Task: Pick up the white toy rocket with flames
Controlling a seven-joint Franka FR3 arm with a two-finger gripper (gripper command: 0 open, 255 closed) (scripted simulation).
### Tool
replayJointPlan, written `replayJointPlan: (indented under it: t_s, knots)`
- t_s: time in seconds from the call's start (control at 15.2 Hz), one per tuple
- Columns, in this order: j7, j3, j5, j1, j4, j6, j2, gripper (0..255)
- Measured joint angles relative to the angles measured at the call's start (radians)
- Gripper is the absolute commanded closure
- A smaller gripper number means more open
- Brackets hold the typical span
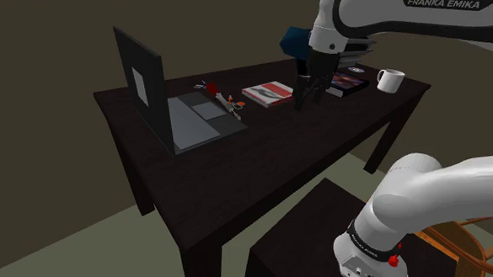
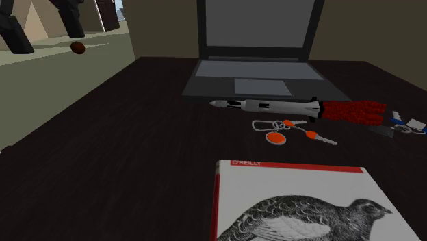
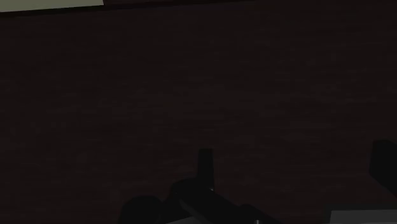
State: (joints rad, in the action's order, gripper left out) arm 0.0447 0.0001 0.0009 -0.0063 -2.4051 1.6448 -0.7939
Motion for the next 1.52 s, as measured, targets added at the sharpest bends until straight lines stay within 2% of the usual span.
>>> replayJointPlan:
  t_s: [0.2,0.86,1.19,1.52]
  knots:
    - [-0.010,-0.006,-0.002,0.001,0.017,0.028,0.047,0]
    - [-0.073,-0.025,0.009,0.019,0.265,0.173,0.449,0]
    - [-0.107,-0.030,0.021,0.025,0.443,0.197,0.658,0]
    - [-0.138,-0.031,0.034,0.028,0.650,0.185,0.858,0]
